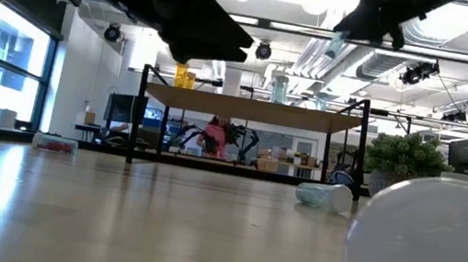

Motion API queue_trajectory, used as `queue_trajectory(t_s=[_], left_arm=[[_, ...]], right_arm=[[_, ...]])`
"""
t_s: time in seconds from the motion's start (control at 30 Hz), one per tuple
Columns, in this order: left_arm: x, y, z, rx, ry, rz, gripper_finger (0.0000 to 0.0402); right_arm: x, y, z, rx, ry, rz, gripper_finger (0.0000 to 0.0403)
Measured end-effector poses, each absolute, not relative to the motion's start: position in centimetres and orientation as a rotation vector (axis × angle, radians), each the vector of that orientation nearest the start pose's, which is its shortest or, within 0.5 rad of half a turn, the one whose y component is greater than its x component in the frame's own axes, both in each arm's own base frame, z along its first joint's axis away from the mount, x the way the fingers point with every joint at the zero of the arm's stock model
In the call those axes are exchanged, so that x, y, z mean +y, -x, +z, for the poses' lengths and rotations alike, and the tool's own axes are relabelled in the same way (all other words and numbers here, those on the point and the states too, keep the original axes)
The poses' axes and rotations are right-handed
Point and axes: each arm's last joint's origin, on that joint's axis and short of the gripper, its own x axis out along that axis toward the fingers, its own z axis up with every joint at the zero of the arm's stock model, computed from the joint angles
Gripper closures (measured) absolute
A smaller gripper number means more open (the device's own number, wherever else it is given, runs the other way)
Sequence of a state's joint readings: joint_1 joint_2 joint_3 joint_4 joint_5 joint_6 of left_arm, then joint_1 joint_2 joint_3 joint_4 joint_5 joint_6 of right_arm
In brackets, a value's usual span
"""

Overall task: Pick and place medicine bottles onto shelf by color
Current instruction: Put the blue pill bottle on the shelf and aligned with the other blue pill bottle

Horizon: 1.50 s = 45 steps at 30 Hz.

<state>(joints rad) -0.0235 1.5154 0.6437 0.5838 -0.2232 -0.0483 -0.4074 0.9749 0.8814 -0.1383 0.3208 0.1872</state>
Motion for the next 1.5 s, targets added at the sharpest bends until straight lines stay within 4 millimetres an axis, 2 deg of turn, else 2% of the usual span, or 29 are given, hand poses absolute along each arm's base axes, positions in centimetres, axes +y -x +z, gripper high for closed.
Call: queue_trajectory(t_s=[0.27,0.43,0.53,0.7,1.0,1.5], left_arm=[[-0.1,-30.1,19.0,0.297,0.011,0.199,0.0178],[-0.1,-30.1,19.0,0.293,0.011,0.202,0.0178],[-0.1,-30.1,18.9,0.300,0.011,0.202,0.0178],[-0.2,-30.1,18.9,0.301,0.010,0.199,0.0178],[-0.2,-30.0,18.8,0.315,0.008,0.199,0.0178],[-0.2,-30.0,18.8,0.317,0.008,0.201,0.0178]], right_arm=[[-10.8,-19.8,31.7,0.326,-0.271,-0.705,0.0295],[-11.4,-20.7,33.0,0.426,-0.263,-0.703,0.0295],[-11.7,-21.4,32.9,0.482,-0.269,-0.706,0.0295],[-12.3,-22.5,31.2,0.578,-0.280,-0.713,0.0295],[-13.5,-23.3,29.7,0.635,-0.290,-0.752,0.0295],[-13.7,-23.3,28.9,0.676,-0.333,-0.803,0.0295]])
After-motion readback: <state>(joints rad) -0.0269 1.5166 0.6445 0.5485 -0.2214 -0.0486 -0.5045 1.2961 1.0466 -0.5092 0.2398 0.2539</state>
